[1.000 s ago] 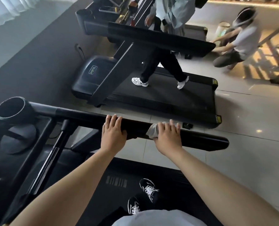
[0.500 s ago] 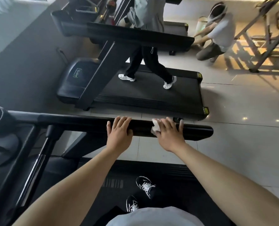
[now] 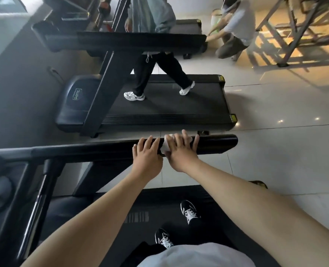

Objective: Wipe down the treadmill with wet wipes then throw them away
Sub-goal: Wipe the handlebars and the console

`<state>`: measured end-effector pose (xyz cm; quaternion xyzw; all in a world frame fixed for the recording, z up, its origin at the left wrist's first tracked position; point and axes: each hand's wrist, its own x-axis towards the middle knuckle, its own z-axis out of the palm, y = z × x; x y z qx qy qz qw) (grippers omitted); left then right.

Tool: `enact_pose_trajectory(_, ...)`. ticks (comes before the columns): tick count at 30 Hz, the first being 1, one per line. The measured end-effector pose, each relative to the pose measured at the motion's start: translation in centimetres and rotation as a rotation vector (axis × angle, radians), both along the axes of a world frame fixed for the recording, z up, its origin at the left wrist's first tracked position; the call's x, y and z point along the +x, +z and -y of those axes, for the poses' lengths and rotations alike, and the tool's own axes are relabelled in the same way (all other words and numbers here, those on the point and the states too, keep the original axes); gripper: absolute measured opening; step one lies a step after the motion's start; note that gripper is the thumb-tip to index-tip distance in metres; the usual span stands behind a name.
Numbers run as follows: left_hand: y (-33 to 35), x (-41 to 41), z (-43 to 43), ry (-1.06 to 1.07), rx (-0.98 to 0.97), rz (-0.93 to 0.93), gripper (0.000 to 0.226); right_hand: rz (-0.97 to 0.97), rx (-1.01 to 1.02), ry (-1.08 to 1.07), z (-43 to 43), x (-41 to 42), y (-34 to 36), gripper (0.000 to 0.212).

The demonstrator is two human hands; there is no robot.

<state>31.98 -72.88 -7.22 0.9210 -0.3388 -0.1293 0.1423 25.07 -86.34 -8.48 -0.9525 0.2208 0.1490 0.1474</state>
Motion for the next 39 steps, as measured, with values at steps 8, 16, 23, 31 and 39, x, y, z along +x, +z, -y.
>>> enact_pose_trajectory(8,-0.7,-3.2,5.4,0.063,-0.045,0.018,0.054,0.131,-0.079,0.117,4.9,-2.6,-0.7,0.062)
enact_pose_trajectory(16,-2.3,-10.0,14.2,0.072,-0.123,0.053,0.052,0.207,-0.103,0.176,14.1,-8.2,-0.8,0.058)
enact_pose_trajectory(23,-3.2,-12.4,16.2,0.222,-0.127,0.095,0.051,0.315,0.075,0.06,20.2,-13.6,-3.2,0.045)
enact_pose_trajectory(31,-2.9,-13.4,17.5,0.332,-0.122,0.043,0.055,0.521,0.741,-0.378,19.9,-14.9,-2.7,0.02)
enact_pose_trajectory(39,-2.5,-13.4,17.0,0.311,-0.066,-0.001,0.066,0.251,1.109,-0.708,18.5,-11.2,-0.7,0.051)
